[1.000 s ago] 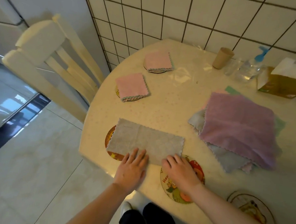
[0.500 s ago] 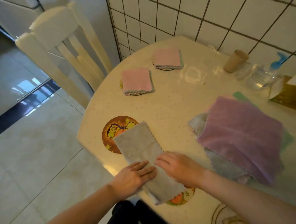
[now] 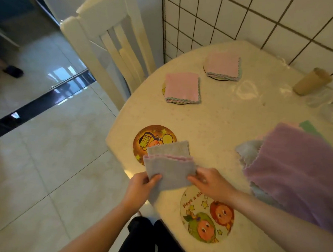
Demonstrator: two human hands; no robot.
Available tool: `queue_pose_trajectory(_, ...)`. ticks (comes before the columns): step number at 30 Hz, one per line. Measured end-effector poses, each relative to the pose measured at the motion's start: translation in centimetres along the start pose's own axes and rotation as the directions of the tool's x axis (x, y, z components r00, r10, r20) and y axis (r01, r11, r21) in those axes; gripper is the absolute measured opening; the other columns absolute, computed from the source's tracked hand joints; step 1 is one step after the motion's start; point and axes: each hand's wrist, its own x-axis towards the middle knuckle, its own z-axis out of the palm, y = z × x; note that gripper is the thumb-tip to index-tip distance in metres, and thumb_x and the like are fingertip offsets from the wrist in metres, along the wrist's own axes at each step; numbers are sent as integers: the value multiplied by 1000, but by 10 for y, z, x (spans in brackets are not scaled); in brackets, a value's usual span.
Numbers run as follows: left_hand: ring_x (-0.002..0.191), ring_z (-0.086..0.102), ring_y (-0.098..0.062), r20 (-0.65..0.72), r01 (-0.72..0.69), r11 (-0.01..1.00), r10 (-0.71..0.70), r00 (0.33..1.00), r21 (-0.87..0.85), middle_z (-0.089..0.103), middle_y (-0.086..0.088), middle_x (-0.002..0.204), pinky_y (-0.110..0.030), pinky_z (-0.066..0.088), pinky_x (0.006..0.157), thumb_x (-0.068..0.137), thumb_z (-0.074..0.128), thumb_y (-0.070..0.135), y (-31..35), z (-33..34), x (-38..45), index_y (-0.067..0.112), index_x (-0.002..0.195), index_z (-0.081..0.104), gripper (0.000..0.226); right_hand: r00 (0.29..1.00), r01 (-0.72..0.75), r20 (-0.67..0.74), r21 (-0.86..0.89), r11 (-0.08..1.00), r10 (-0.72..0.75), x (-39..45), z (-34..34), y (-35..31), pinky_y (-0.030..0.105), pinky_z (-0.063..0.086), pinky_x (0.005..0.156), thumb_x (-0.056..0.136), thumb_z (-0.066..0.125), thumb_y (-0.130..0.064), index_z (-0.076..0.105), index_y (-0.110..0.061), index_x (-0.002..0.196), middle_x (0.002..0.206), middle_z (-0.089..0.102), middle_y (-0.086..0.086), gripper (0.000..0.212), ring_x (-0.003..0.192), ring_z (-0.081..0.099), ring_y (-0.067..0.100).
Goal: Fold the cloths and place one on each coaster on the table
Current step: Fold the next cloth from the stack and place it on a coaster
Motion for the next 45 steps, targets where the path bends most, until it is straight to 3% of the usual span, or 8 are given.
queue_pose_trajectory(4, 69, 61, -22, -47, 129, 984, -135, 990, -123, 69, -21, 82, -38, 54, 69, 90, 63, 31, 0, 1, 17, -1, 90, 67, 32, 969, -142, -182, 137, 980, 166, 17, 6, -5, 27, 32, 53, 93, 53, -31, 54, -9, 70, 58, 49, -1, 32, 53, 40, 6)
queue_pose_trajectory(7, 82, 68, -22, -51, 134, 981, -142, 989, -142, 71, -7, 88, -48, 57, 78, 92, 60, 32, 0, 3, 21, 16, 92, 68, 18, 949, -203, -211, 155, 967, 233, 21, 13, -6, 25, 30, 53, 94, 53, -26, 51, -4, 70, 59, 46, -1, 32, 54, 38, 7)
queue_pose_trajectory(12, 89, 66, -7, -64, 58, 988, -68, 996, -143, 68, 11, 98, -40, 60, 76, 95, 55, 34, 3, 6, 19, 35, 96, 61, 7, 922, -247, -248, 213, 945, 297, 23, 15, -4, 33, 43, 58, 93, 54, -23, 58, -11, 78, 75, 63, 11, 20, 65, 56, 24)
queue_pose_trajectory(20, 78, 64, -19, -258, 183, 981, -195, 946, -70, 66, 2, 82, -43, 58, 67, 86, 64, 42, 7, 14, 29, 13, 74, 58, 32, 888, -365, -288, 32, 930, 359, 39, 13, -10, 29, 44, 56, 89, 55, -22, 57, -10, 82, 67, 56, -2, 14, 57, 48, 11)
queue_pose_trajectory(26, 79, 62, -8, -312, 148, 987, -162, 936, -68, 63, 12, 86, -30, 58, 69, 76, 75, 42, 7, 20, 9, 25, 87, 60, 26, 916, -241, -372, -206, 948, 152, 65, -9, -26, 32, 51, 81, 92, 49, -30, 47, -19, 116, 114, 48, -4, 27, 100, 52, 13)
queue_pose_trajectory(31, 83, 58, -8, -344, 169, 985, -146, 928, 37, 59, 10, 91, -30, 56, 73, 74, 79, 36, 4, 26, 7, 24, 97, 55, 35, 991, -49, -131, -504, 862, -20, 106, -15, -33, 36, 38, 98, 95, 46, -33, 42, -15, 128, 129, 42, 3, 38, 117, 36, 24)
queue_pose_trajectory(34, 80, 55, -7, -334, 195, 970, -138, 932, 143, 58, 8, 91, -26, 53, 70, 77, 75, 34, 7, 29, 10, 22, 96, 54, 31, 998, -58, 0, -572, 819, 70, 120, -17, -29, 38, 37, 99, 92, 49, -34, 42, -13, 125, 127, 45, 6, 39, 115, 38, 27)
queue_pose_trajectory(45, 82, 59, -16, -135, 224, 952, -199, 971, 209, 62, 4, 83, -32, 55, 69, 70, 68, 36, 11, 17, 26, 25, 88, 59, 23, 938, -260, 52, -544, 798, 341, 125, -26, -39, 39, 36, 97, 85, 46, -40, 49, -11, 120, 123, 41, 16, 45, 116, 38, 34)
